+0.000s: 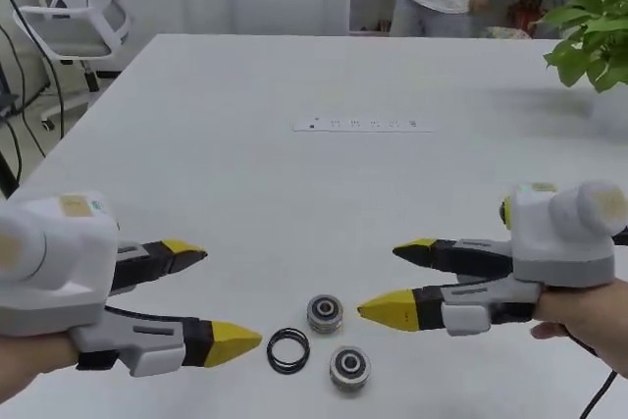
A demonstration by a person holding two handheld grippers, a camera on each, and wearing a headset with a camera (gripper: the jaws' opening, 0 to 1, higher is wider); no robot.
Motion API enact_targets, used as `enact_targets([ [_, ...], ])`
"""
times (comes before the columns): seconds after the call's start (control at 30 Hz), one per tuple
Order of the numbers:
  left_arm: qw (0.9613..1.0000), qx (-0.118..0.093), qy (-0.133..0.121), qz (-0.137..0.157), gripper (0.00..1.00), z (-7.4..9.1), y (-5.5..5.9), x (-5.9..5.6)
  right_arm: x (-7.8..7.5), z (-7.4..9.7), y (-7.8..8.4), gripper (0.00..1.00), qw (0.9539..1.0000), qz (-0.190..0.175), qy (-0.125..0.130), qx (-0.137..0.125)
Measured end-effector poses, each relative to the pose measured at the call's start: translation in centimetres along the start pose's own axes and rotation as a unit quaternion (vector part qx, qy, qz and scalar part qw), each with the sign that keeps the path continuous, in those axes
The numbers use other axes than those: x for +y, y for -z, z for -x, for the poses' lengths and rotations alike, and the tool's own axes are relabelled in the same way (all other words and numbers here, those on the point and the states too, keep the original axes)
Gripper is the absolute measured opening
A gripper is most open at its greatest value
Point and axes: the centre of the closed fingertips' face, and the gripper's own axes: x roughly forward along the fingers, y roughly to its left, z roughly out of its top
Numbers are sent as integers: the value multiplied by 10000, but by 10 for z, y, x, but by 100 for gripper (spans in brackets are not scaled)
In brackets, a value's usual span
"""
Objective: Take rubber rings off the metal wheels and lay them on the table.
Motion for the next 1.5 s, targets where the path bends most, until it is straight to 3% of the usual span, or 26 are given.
enact_targets([
  [0.23, 9999, -107, -77, 54, 75, 3, -5, 0, -1, 20, 1, 80, 9996, 237, 174, -20],
  [0.6, 9996, -159, -155, 151, 78, 9, -4, -1, 8, 42, 10, 86, 9983, 488, 329, 22],
  [0.93, 9994, -217, -229, 121, 81, 16, -7, -3, 6, 61, 10, 90, 9969, 546, 558, -71],
  [1.5, 9989, -230, -318, 248, 82, 24, -1, -6, 6, 85, 12, 94, 9949, 560, 826, -131],
])
